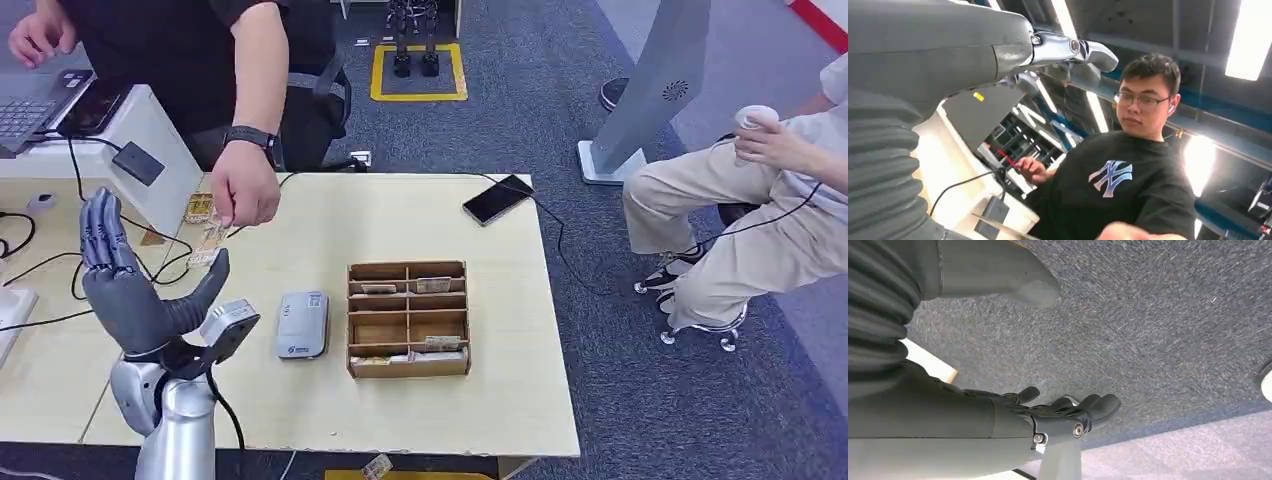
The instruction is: Pass the card to the sensor for recognition and then transmit it.
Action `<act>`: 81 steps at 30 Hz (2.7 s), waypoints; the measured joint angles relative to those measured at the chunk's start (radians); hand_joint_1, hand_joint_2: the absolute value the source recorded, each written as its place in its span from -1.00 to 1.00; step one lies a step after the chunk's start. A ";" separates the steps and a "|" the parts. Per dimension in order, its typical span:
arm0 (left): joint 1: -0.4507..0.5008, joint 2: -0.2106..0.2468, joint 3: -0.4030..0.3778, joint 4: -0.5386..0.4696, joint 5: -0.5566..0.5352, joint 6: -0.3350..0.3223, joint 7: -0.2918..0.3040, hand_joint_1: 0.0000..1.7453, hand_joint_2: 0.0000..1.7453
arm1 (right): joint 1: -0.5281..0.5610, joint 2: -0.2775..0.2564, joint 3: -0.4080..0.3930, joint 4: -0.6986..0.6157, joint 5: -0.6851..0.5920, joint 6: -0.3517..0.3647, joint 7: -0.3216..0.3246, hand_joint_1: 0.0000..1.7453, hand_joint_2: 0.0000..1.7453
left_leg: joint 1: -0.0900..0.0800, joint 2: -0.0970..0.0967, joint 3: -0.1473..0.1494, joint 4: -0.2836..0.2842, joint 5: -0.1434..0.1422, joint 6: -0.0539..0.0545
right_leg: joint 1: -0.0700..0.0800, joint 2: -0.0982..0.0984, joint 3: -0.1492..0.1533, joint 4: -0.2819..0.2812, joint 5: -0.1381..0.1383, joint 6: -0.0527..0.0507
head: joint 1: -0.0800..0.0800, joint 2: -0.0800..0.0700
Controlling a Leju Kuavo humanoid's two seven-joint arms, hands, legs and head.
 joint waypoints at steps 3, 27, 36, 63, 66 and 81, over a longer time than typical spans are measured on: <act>0.001 0.001 0.000 -0.008 0.000 0.000 0.000 -1.00 -1.00 | 0.000 0.000 0.000 0.000 0.000 0.000 0.000 -1.00 1.00 | 0.000 0.000 0.000 0.000 0.000 0.000 | 0.000 0.000 0.000 0.000 0.000 0.000 | 0.000 0.000; 0.003 0.002 0.007 -0.021 -0.055 0.000 0.000 -1.00 1.00 | 0.000 0.000 0.000 0.000 0.000 0.000 0.001 -1.00 1.00 | 0.000 0.000 0.000 0.000 0.000 0.000 | 0.000 0.000 0.000 0.000 0.000 0.000 | 0.000 0.000; 0.014 0.003 0.056 -0.021 -0.176 0.000 0.002 -1.00 1.00 | 0.001 0.000 0.000 0.000 -0.003 0.000 0.006 -1.00 1.00 | 0.000 0.000 0.000 0.000 0.000 0.000 | 0.000 0.000 0.000 0.000 0.000 0.000 | 0.000 0.000; 0.017 0.003 0.078 0.009 -0.183 0.000 0.002 -1.00 1.00 | 0.001 0.000 0.000 0.000 -0.016 0.000 0.006 -1.00 1.00 | 0.000 0.000 0.000 0.000 0.000 0.000 | 0.000 0.000 0.000 0.000 0.000 0.000 | 0.000 0.000; 0.017 0.003 0.078 0.009 -0.183 0.000 0.002 -1.00 1.00 | 0.001 0.000 0.000 0.000 -0.015 0.000 0.006 -1.00 1.00 | 0.000 0.000 0.000 0.000 0.000 0.000 | 0.000 0.000 0.000 0.000 0.000 0.000 | 0.000 0.000; 0.017 0.003 0.078 0.004 -0.189 0.000 0.002 1.00 1.00 | 0.001 0.000 0.000 0.000 -0.009 0.000 0.003 -1.00 1.00 | 0.000 0.000 0.000 0.000 0.000 0.000 | 0.000 0.000 0.000 0.000 0.000 0.000 | 0.000 0.000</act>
